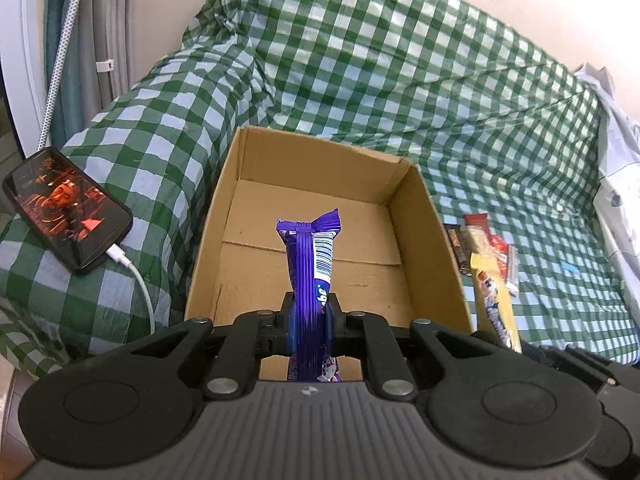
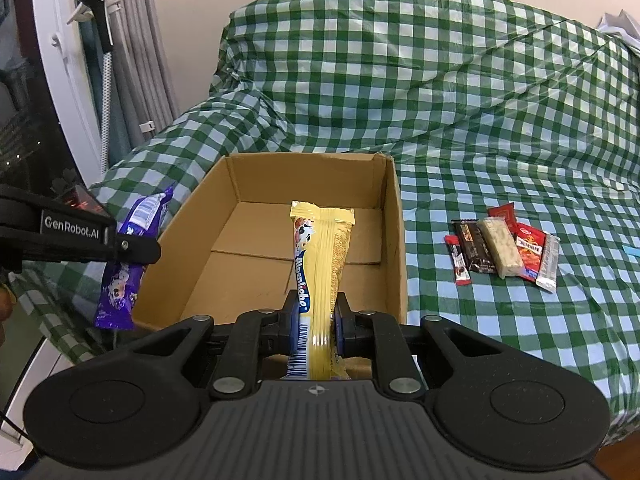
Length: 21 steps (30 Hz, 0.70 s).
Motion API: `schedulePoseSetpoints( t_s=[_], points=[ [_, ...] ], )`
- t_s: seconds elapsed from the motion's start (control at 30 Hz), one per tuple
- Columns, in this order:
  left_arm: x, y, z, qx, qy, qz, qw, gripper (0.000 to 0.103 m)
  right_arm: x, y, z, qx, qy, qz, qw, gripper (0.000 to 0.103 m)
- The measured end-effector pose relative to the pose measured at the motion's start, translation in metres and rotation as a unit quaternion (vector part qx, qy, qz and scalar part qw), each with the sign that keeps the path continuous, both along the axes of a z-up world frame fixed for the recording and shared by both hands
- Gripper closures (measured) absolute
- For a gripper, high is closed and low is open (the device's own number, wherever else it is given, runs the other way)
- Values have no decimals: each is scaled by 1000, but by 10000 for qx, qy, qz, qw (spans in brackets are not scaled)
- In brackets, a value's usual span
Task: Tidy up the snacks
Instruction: 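Carry the purple bar and yellow bar with both tools over the cardboard box, then open both tools to drop the purple and yellow bars into the box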
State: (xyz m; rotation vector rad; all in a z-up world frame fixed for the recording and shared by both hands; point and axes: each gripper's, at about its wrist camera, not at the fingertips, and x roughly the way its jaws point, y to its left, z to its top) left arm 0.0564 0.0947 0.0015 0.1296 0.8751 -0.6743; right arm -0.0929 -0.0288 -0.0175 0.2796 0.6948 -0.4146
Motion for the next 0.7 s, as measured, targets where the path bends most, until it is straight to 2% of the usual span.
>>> schedulePoseSetpoints(
  t_s=[0.4,0.7],
  points=[
    [44,-37,-34,355,176,49,9992,89,48,-28,-30,123,235,-51,9996,86],
    [61,-53,-52,573,188,54,9982,89,72,-37,-48,202,344,1,9992,86]
  ],
)
